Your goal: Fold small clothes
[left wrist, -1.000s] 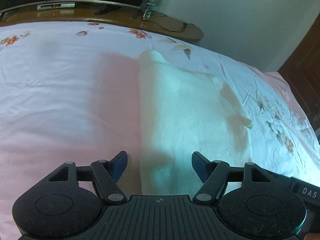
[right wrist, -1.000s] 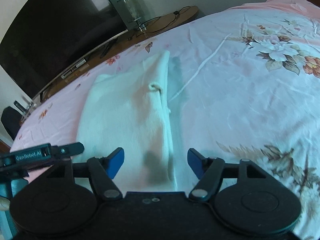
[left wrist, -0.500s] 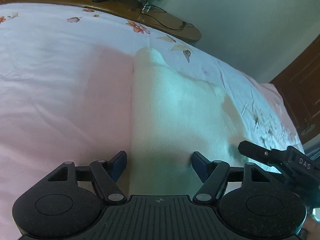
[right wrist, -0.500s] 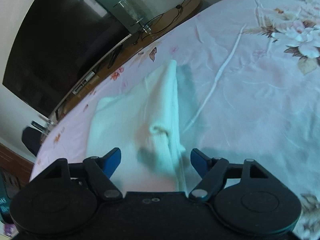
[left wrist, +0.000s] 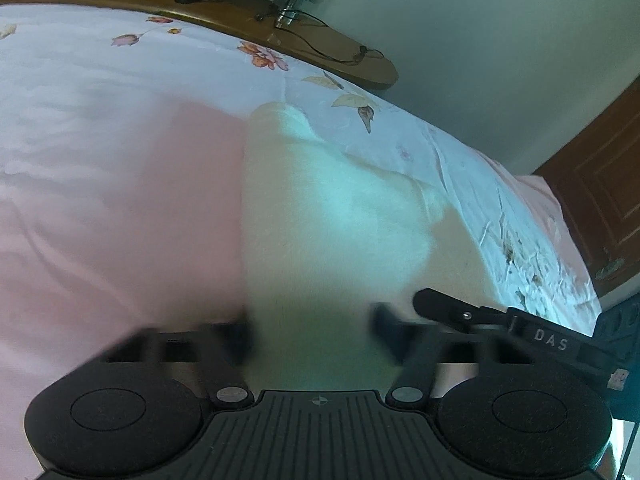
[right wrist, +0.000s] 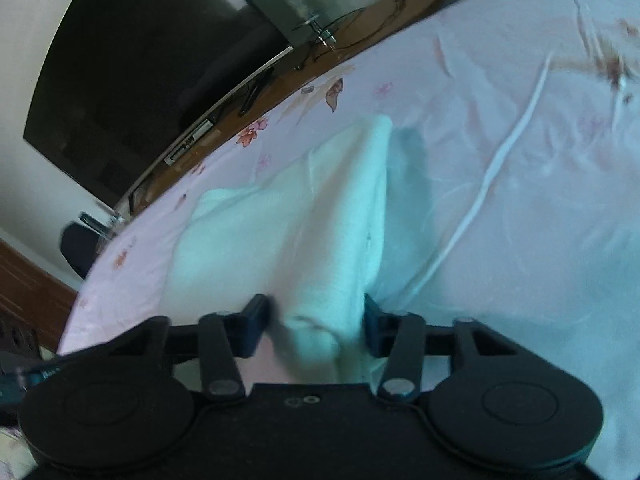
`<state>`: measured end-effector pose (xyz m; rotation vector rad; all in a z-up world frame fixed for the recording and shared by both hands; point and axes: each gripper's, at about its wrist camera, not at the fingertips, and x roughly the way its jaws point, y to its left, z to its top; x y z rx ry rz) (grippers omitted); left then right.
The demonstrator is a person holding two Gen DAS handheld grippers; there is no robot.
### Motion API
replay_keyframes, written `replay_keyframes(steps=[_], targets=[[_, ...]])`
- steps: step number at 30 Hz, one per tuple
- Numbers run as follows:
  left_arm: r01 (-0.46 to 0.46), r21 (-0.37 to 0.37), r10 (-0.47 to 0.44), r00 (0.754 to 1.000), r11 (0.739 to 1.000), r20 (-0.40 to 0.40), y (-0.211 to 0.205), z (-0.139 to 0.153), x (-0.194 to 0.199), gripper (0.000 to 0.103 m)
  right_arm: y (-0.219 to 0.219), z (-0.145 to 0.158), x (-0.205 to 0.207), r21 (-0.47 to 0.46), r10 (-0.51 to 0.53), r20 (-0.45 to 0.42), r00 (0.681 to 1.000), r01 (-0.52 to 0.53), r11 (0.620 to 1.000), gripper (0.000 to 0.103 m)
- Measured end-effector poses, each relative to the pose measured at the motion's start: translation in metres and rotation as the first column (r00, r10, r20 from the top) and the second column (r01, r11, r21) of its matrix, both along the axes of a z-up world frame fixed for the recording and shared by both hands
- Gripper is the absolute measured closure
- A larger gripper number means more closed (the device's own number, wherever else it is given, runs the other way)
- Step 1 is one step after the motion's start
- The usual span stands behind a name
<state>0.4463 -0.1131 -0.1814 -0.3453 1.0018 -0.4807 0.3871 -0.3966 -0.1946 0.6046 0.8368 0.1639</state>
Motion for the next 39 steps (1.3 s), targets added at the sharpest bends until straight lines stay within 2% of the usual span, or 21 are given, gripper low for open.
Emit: replay_keyframes(steps=[5,12,17,21,26,36,39], targets=[[0.012,0.037,-0.014,0.999,0.999,0.046,-0.005,0.014,-0.004,0.069,0.012,0.010,-0.002,-0.057,0.023,0.035,0.999,-0.021,0.998,0.070],[0.025,0.036,-0.028,0.994,0.999,0.108,0.003,0.035,-0.012,0.070,0.025,0.036,-0.005,-0.043,0.060,0.108,0.992,-0.056,0.998,0.071],[-0.007,0.017,0.005,0.989,1.000,0.145,0.030,0.053,-0.019,0.070,0.046,0.058,-0.002,-0.040,0.108,0.152,0.983,-0.103,0.994,0.072],[-0.045,0.022,0.041,0.986,0.999,0.160,0.065,0.064,-0.023,0.070,0.073,0.071,0.003,-0.036,0.152,0.177,0.972,-0.148,0.988,0.072],[-0.110,0.030,0.103,0.982,0.994,0.160,0.129,0.063,-0.028,0.070,0.124,0.072,0.014,-0.021,0.210,0.181,0.961,-0.210,0.977,0.072],[-0.148,0.073,0.134,0.976,0.986,0.171,0.258,0.051,-0.023,0.070,0.244,0.053,0.024,0.005,0.252,0.189,0.949,-0.257,0.966,0.072],[-0.152,0.082,0.136,0.975,0.985,0.173,0.281,0.042,-0.017,0.070,0.269,0.047,0.029,0.002,0.256,0.187,0.948,-0.261,0.965,0.072]])
